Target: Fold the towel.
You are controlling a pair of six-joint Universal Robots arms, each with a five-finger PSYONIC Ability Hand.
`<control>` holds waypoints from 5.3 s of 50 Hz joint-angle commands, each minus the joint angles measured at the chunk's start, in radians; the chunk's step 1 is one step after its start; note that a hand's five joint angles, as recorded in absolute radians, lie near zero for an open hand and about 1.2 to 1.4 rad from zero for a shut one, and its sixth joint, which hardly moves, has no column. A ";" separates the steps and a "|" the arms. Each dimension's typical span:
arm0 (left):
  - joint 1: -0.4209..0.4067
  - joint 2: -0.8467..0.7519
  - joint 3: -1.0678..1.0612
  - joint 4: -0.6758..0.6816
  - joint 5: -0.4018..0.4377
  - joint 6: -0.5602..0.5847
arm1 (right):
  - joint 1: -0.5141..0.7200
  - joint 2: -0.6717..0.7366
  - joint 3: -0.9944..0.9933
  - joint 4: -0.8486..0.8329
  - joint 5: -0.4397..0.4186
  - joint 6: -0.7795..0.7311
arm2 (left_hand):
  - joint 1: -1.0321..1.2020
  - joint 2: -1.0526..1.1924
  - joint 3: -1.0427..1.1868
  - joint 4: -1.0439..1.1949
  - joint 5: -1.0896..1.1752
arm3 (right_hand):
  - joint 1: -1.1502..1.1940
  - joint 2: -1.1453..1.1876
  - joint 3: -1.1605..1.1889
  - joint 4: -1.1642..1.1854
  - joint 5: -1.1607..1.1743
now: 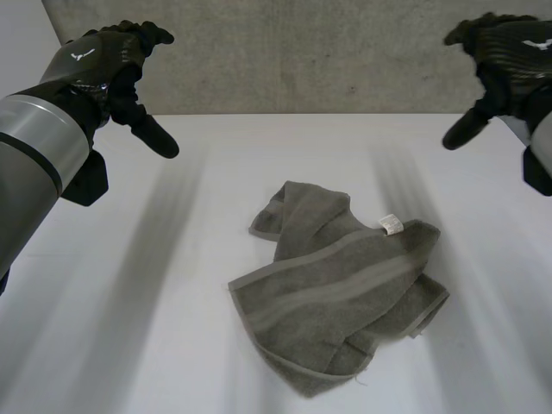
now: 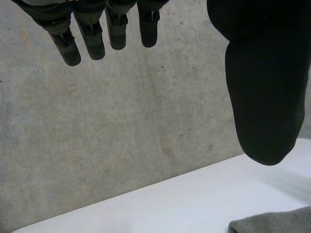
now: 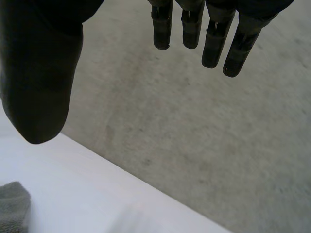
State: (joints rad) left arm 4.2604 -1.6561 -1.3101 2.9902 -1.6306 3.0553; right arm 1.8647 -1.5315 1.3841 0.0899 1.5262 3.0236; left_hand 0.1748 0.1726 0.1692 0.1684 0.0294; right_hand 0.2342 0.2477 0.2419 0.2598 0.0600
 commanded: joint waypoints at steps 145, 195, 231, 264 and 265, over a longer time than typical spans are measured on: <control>-0.134 -0.225 -0.323 0.572 0.259 0.454 | -0.073 0.199 0.200 -0.214 -0.368 -0.272 | 1.221 1.224 1.227 1.228 1.192 | 1.162 1.149 1.154 1.136 1.162; 0.024 -0.206 -0.598 0.644 0.000 0.378 | 0.192 0.416 0.188 -0.122 -0.198 -0.209 | 1.221 1.224 1.227 1.228 1.192 | 0.315 0.301 0.307 0.289 0.314; 0.036 -0.258 -0.612 0.717 0.244 0.378 | -0.044 0.292 0.529 -0.415 -0.139 -0.411 | 0.065 0.067 0.071 0.072 0.036 | 0.262 0.248 0.254 0.236 0.261; -0.048 -0.332 -0.540 0.724 0.239 0.237 | -0.041 -0.174 0.259 -0.125 -0.146 -0.308 | 0.053 0.056 0.059 0.060 0.024 | 1.162 1.149 1.154 1.136 1.162; -0.054 -0.344 -0.526 0.724 0.238 0.224 | -0.039 -0.179 0.239 -0.092 -0.144 -0.308 | 0.056 0.059 0.062 0.063 0.027 | 1.162 1.149 1.154 1.136 1.162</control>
State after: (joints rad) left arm 4.2271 -1.9634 -1.8765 3.7139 -1.3883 3.3249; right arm 1.8209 -1.6809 1.6936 -0.1269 1.3840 2.7176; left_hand 0.2132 0.2100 0.2117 0.2108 0.0407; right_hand 1.3287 1.3235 1.3348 1.3369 1.1664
